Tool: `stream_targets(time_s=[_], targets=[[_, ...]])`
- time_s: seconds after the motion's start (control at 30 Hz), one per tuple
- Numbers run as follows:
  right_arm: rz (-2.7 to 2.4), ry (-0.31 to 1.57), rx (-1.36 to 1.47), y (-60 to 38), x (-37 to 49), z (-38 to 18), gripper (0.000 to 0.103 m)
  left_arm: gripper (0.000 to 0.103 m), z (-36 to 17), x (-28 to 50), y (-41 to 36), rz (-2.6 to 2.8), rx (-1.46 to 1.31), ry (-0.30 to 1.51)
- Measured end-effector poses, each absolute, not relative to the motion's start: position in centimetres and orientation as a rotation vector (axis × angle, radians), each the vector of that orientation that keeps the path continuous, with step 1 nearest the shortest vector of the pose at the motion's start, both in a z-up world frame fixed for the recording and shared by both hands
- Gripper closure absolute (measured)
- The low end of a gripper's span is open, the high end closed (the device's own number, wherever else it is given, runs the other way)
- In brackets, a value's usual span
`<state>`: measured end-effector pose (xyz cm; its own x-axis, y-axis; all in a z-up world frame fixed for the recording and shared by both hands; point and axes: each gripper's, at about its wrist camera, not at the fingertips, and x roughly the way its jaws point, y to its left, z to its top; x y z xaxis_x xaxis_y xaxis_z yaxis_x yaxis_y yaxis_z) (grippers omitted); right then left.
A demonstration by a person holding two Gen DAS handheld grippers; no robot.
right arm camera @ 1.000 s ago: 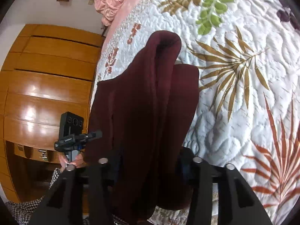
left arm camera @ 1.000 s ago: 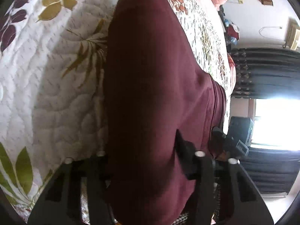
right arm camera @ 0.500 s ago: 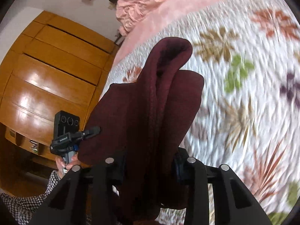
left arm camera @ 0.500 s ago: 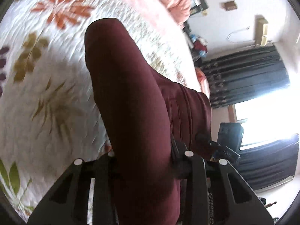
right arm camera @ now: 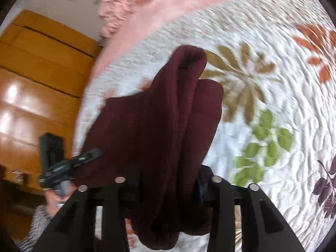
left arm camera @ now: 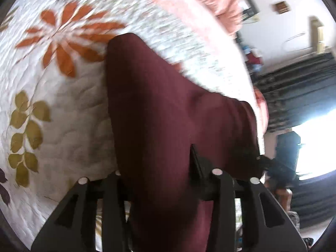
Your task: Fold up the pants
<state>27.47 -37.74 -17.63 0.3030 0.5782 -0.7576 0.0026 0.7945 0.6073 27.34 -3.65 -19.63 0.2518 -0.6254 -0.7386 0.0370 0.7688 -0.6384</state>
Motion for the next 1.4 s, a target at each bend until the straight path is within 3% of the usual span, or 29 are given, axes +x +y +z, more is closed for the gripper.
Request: stream_targets(time_s=[0.07, 0.13, 0.23, 0.4, 0.47, 0.57, 0.73, 0.83, 1.1, 1.2, 1.27, 1.4], targets=[[0.401, 1.208, 0.643, -38.7, 27.3, -19.5, 0.042, 0.045, -20.3, 27.3, -3.5, -0.480, -0.551, 1.254], [0.397, 1.193, 0.681, -39.6, 26.4, -20.2, 0.034, 0.038, -20.1, 27.0, -3.4, -0.476, -0.533, 1.240], [0.383, 1.161, 0.715, -41.5, 24.5, -20.5, 0.031, 0.021, -19.5, 26.3, -2.1, -0.420, -0.506, 1.249], [0.321, 1.011, 0.580, -41.2, 20.6, -15.4, 0.033, 0.020, -14.8, 22.7, -0.7, -0.258, -0.355, 1.075], [0.350, 0.949, 0.540, -40.2, 19.6, -13.2, 0.033, 0.015, -12.8, 21.3, -1.7, -0.236, -0.289, 1.011], [0.407, 0.901, 0.541, -38.4, 18.9, -11.8, 0.033, 0.014, -12.6, 20.5, -3.4, -0.203, -0.194, 0.979], [0.268, 1.041, 0.462, -38.1, 18.8, -15.2, 0.035, 0.013, -16.2, 20.0, -3.5, -0.165, -0.172, 1.071], [0.228, 1.104, 0.448, -38.2, 18.9, -18.2, 0.030, 0.012, -17.6, 20.1, -2.7, -0.171, -0.248, 1.128], [0.153, 1.055, 0.312, -37.4, 15.9, -13.1, 0.031, 0.010, -12.5, 17.2, -3.7, -0.170, -0.151, 1.049], [0.175, 1.031, 0.301, -36.2, 14.1, -11.2, 0.024, 0.008, -10.8, 15.0, -4.6, -0.192, -0.115, 1.031], [0.160, 1.027, 0.297, -35.7, 12.7, -10.4, 0.014, 0.007, -10.3, 13.9, -4.9, -0.184, -0.094, 1.034], [0.138, 1.033, 0.301, -35.1, 10.9, -9.5, 0.012, 0.007, -9.8, 12.0, -5.1, -0.147, -0.059, 1.039]])
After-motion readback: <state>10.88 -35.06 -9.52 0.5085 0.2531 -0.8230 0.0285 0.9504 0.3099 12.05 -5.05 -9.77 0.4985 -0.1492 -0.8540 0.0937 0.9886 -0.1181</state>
